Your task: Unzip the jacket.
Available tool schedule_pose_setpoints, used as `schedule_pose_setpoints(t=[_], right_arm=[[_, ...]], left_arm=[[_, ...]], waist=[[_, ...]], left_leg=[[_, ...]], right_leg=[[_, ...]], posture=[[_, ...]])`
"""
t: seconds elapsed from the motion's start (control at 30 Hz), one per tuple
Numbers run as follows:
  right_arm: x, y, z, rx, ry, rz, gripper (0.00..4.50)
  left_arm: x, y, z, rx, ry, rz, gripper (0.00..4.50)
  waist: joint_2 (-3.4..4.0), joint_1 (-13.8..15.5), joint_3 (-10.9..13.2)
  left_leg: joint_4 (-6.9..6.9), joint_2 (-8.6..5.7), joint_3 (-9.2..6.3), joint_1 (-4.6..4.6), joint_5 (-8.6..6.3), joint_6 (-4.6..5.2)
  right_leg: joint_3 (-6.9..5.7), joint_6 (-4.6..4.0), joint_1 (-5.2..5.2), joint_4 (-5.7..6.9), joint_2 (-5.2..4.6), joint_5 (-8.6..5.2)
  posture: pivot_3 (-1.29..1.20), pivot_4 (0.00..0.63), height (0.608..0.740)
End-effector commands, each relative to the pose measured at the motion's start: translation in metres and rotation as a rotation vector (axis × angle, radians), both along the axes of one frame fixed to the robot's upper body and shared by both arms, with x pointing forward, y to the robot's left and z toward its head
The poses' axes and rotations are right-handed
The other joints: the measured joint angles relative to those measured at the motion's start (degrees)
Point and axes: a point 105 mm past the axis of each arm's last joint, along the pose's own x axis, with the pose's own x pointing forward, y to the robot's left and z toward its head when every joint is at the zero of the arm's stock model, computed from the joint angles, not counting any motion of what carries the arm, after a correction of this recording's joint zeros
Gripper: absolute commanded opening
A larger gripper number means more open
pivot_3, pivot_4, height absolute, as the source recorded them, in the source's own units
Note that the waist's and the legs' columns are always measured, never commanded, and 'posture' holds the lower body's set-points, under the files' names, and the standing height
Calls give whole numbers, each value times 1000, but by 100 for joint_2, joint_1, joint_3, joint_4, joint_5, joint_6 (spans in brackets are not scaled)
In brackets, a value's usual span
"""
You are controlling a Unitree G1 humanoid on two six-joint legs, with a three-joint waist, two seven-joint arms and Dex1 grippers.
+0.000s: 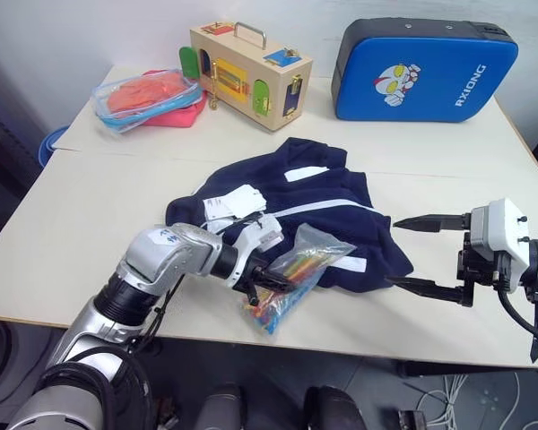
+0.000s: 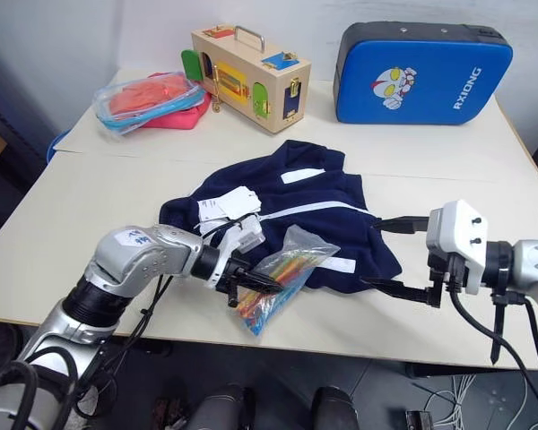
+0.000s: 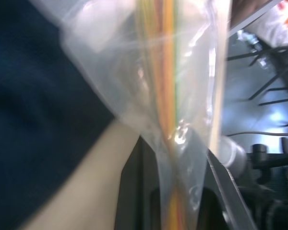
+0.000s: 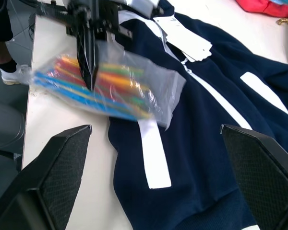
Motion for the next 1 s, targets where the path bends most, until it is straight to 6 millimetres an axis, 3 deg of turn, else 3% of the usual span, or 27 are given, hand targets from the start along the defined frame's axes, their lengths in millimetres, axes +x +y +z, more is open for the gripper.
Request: schedule_pose_setpoints(t=[0.03, 0.13, 0.23, 0.3, 0.53, 0.6, 0.83, 1.0], right_arm=[[0, 5, 8, -3, -49, 35, 4500], [1, 11, 11, 7, -54, 66, 4500], [3, 18, 15, 39, -53, 94, 4500], [4, 22, 18, 70, -49, 107, 4500], [11, 40, 17, 114, -38, 175, 4500], [13, 46, 16, 126, -34, 202, 4500], [19, 60, 15, 152, -27, 266, 4500], [22, 62, 16, 162, -27, 280, 4500]], left_arm=[[6, 13, 17, -64, -11, 78, 34], [28, 47, 45, -197, -13, 294, 34], [36, 97, 74, -323, -52, 508, 34], [39, 133, 82, -339, -99, 667, 34], [28, 303, 62, 2, -300, 1337, 34], [25, 338, 60, 76, -360, 1459, 34], [28, 353, 26, 143, -341, 1482, 34], [23, 362, 16, 162, -335, 1502, 1407]], waist=[[0, -3, 0], [-6, -9, 4], [-14, -33, 9], [-18, -61, 11], [-29, -121, 17], [-33, -88, 19], [-44, 7, 19], [-45, -33, 19]], left_leg=[[1, 1, -2, 0, 0, 0], [2, 1, -7, -1, 0, 0], [2, 5, -18, 0, 0, 0], [0, 6, -20, 1, 0, 0], [-7, 4, -22, 8, -1, -2], [-4, 6, -22, 7, -1, -2], [2, 0, -15, -6, -6, -6], [-1, 3, 4, -7, -6, -7]], right_leg=[[1, 0, 0, 0, 0, 0], [1, 0, -2, 1, 0, 0], [1, 0, -5, 4, 2, 0], [3, 0, -7, 5, 2, 0], [15, 0, -14, 10, 2, 0], [15, 0, -15, 10, 2, 0], [15, 2, -16, 8, -1, 1], [17, 2, -26, 14, 3, 1]], posture=[[0, 150, 740], [0, 150, 740], [0, 150, 740], [0, 150, 740], [0, 150, 740], [0, 150, 740], [0, 150, 740], [0, 150, 740]])
